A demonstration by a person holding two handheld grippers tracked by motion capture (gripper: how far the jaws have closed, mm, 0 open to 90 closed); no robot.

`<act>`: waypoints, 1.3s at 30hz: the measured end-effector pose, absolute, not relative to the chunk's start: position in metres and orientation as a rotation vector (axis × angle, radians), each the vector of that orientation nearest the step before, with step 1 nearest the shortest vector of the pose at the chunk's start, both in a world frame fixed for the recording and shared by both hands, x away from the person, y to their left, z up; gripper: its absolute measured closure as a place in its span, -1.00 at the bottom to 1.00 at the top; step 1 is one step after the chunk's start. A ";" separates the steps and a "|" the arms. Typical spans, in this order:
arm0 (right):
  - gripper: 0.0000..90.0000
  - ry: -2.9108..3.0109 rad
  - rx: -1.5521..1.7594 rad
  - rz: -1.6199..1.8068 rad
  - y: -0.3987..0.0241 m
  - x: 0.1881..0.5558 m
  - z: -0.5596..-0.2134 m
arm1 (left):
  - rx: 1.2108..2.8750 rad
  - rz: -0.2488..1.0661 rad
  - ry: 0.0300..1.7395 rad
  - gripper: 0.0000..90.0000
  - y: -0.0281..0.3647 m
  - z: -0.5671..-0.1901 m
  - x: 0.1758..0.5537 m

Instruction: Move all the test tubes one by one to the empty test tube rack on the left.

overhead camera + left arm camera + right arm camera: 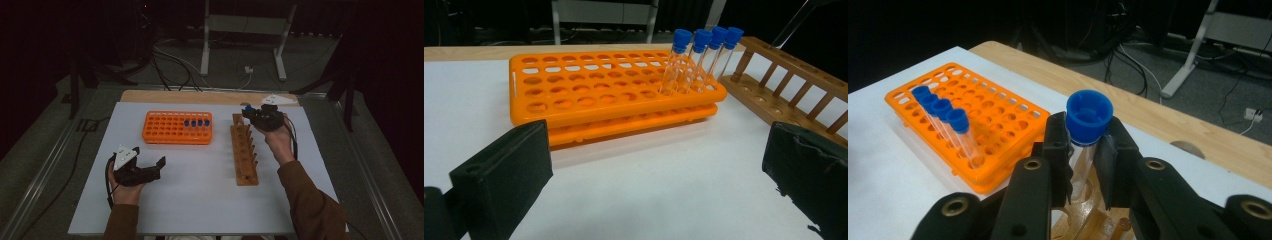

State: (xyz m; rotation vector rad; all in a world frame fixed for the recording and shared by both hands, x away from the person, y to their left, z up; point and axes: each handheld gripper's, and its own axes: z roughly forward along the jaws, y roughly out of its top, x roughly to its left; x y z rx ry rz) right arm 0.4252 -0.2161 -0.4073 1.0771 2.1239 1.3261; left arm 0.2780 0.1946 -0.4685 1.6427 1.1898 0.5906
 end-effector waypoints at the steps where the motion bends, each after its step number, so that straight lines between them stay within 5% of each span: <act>1: 0.72 2.122 1.070 1.328 -0.217 0.424 -0.405 | 1.643 0.591 1.190 -0.98 0.194 -0.469 0.278; 39: 0.72 2.286 0.893 1.459 -0.195 0.375 -0.391 | 1.683 0.595 1.038 -0.98 0.146 -0.436 0.290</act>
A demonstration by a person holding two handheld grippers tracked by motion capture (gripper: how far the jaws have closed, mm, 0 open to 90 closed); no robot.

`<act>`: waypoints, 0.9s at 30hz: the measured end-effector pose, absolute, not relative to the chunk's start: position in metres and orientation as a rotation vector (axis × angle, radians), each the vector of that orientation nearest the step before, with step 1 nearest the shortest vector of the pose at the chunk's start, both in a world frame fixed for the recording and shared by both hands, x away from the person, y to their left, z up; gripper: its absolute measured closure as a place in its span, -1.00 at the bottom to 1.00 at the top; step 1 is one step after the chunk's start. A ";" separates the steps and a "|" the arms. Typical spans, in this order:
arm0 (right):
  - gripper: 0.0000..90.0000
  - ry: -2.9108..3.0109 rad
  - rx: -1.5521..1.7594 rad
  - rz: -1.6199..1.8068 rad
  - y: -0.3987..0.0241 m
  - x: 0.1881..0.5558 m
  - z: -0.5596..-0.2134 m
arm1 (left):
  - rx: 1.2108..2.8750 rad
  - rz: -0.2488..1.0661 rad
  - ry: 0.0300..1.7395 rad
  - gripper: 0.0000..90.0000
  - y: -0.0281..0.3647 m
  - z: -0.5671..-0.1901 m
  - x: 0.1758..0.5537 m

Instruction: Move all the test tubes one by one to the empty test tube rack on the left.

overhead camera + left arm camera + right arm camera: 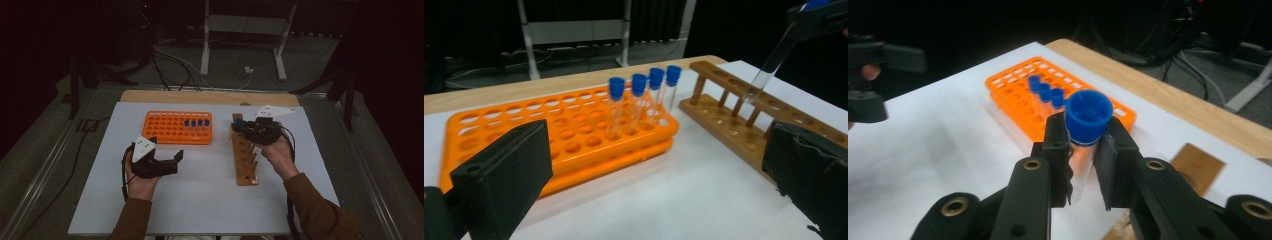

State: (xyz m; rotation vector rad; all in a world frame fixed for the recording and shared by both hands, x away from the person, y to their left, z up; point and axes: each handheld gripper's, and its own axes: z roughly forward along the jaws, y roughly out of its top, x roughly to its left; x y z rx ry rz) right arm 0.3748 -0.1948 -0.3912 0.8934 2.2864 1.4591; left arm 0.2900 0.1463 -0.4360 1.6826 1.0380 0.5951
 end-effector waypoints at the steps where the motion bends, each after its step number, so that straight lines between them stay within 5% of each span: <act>1: 0.72 2.296 0.888 1.457 -0.192 0.374 -0.392 | 1.689 0.596 1.030 -0.98 0.143 -0.435 0.291; 14: 0.71 2.389 0.806 1.469 -0.158 0.361 -0.399 | 1.739 0.585 0.947 -0.97 0.104 -0.429 0.304; 27: 0.71 2.437 0.770 1.528 -0.136 0.353 -0.401 | 1.810 0.608 0.884 -0.63 0.074 -0.434 0.307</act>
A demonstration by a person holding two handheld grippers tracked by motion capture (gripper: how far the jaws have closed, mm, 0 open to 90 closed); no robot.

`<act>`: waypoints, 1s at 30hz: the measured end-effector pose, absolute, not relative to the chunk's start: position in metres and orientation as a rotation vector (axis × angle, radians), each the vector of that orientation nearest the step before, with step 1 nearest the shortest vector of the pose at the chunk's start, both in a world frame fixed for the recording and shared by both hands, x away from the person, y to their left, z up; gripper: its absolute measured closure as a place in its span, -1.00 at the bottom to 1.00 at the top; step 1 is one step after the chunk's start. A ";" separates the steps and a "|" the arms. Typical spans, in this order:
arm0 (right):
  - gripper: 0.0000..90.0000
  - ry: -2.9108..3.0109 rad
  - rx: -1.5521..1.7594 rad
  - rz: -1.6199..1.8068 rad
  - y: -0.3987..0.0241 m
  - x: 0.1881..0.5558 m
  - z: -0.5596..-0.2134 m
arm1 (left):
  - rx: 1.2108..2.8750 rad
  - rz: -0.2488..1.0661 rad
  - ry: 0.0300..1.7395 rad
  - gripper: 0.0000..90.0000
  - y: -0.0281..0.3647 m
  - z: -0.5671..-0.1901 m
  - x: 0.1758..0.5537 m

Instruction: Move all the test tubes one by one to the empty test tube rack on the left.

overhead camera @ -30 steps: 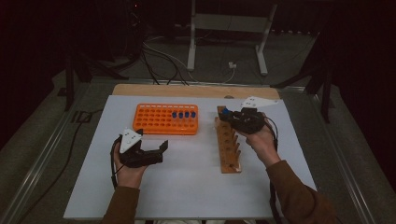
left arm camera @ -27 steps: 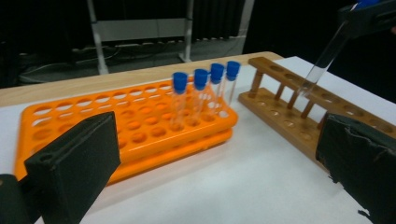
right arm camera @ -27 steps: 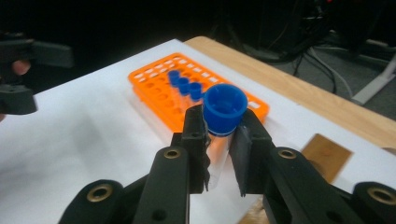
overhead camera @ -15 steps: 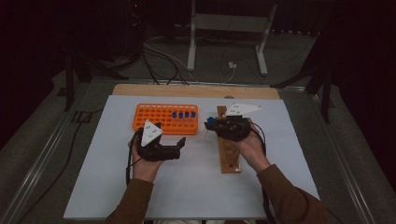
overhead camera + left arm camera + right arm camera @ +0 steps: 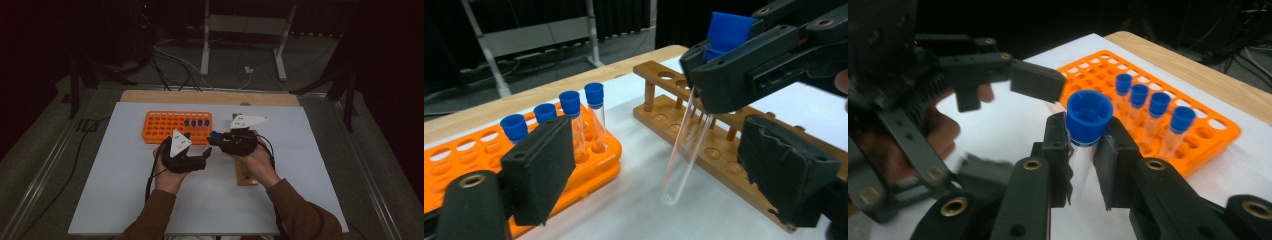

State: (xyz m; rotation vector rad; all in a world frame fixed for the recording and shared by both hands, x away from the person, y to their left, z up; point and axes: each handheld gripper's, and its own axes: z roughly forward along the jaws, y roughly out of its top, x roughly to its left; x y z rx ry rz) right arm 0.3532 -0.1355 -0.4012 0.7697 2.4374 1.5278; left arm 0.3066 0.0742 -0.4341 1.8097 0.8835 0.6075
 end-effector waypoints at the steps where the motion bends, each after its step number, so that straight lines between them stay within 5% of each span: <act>1: 0.71 2.439 0.769 1.536 -0.135 0.353 -0.401 | 1.817 0.618 0.881 -0.62 0.072 -0.434 0.306; 9: 0.71 2.448 0.757 1.562 -0.129 0.351 -0.400 | 1.849 0.690 0.860 0.11 0.062 -0.436 0.303; 15: 0.71 2.453 0.758 1.579 -0.128 0.350 -0.399 | 1.856 0.688 0.820 0.47 0.059 -0.437 0.301; 26: 0.70 2.454 0.761 1.591 -0.129 0.351 -0.400 | 1.847 0.650 0.787 0.73 0.060 -0.438 0.300; 30: 0.49 2.421 0.795 1.602 -0.132 0.352 -0.399 | 1.835 0.650 0.814 0.73 0.062 -0.439 0.303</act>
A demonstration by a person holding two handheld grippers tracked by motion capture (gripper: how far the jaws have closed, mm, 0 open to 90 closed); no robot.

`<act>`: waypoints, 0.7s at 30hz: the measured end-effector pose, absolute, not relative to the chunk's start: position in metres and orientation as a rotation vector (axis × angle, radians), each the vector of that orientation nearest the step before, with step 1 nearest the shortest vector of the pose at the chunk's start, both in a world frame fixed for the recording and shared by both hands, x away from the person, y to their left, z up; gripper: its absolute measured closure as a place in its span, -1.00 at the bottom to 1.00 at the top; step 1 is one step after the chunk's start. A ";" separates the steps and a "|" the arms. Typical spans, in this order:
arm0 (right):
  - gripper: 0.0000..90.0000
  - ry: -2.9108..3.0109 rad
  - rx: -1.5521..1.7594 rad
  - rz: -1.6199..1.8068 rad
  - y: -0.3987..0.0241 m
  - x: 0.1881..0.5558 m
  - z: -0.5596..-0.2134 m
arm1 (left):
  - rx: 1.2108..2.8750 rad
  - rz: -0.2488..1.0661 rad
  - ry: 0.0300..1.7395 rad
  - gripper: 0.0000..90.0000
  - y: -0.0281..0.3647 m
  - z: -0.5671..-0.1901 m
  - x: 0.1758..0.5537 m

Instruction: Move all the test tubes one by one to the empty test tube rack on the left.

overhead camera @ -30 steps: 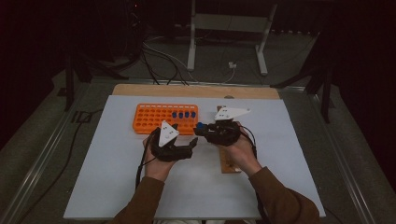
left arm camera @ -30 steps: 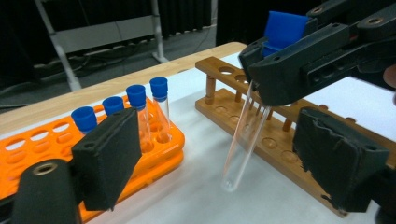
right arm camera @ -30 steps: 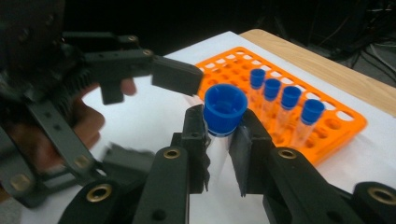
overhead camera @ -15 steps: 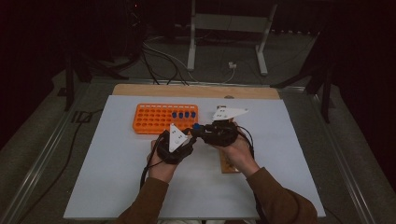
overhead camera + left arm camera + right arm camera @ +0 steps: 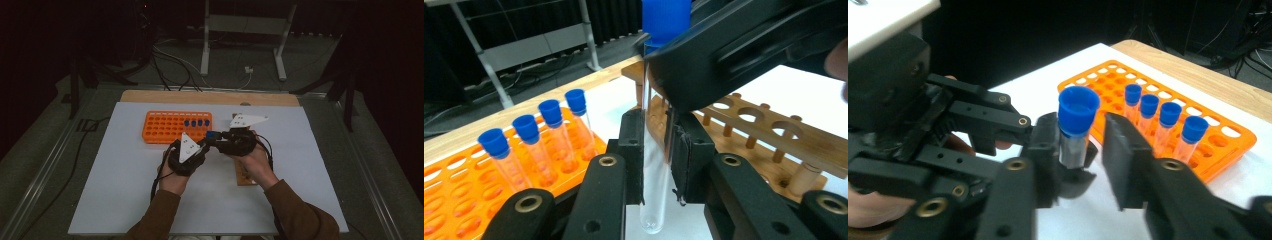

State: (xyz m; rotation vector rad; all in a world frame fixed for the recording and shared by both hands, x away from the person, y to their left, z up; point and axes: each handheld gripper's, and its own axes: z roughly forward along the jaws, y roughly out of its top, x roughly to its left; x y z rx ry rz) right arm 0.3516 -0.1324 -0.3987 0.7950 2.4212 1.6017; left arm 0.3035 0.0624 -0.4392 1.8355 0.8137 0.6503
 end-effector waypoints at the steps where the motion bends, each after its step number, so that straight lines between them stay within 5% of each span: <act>1: 0.40 2.415 0.797 1.613 -0.134 0.352 -0.398 | 1.835 0.652 0.821 0.73 0.064 -0.439 0.304; 12: -0.62 2.302 0.877 1.567 -0.164 0.353 -0.397 | 1.764 0.678 0.901 0.74 0.087 -0.437 0.314; 21: -0.85 2.265 0.950 1.475 -0.185 0.355 -0.408 | 1.721 0.695 0.955 0.74 0.099 -0.438 0.324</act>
